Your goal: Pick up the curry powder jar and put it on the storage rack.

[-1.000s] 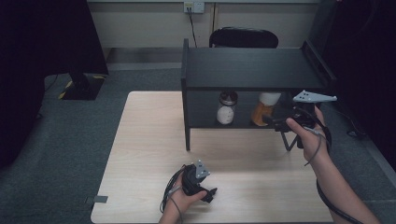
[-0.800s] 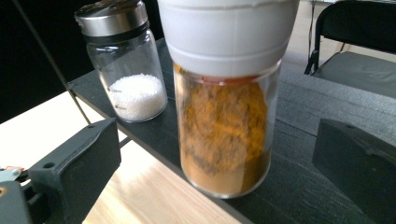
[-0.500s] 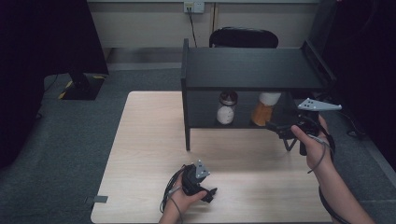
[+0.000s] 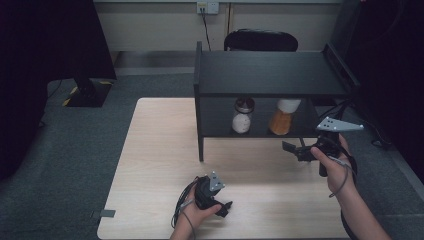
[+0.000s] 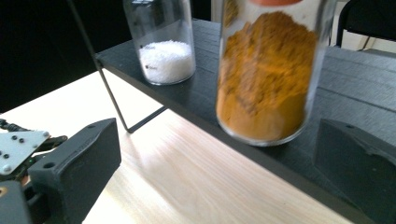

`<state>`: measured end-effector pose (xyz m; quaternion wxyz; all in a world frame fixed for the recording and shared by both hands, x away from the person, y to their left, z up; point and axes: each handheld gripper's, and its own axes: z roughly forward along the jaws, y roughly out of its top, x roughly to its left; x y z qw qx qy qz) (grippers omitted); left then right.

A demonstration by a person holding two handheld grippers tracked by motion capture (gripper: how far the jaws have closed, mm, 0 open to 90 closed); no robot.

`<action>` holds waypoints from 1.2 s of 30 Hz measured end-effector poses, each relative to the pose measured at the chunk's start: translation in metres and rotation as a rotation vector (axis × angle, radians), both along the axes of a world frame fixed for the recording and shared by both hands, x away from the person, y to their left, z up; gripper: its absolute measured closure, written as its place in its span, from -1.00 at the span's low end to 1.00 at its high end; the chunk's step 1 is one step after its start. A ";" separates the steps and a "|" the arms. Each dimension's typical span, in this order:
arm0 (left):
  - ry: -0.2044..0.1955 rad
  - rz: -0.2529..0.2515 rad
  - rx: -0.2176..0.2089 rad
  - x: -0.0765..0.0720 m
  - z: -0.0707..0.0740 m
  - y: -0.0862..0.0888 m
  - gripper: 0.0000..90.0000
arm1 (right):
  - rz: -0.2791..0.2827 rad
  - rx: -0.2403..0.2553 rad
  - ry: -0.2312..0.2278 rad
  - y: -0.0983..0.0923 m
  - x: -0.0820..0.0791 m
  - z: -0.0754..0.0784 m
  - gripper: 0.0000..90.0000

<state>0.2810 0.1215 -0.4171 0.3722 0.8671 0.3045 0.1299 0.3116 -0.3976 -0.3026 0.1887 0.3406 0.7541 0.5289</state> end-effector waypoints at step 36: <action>0.000 0.000 0.000 0.000 0.000 0.000 -1.00 | 0.076 0.034 0.033 -0.017 -0.032 -0.071 -1.00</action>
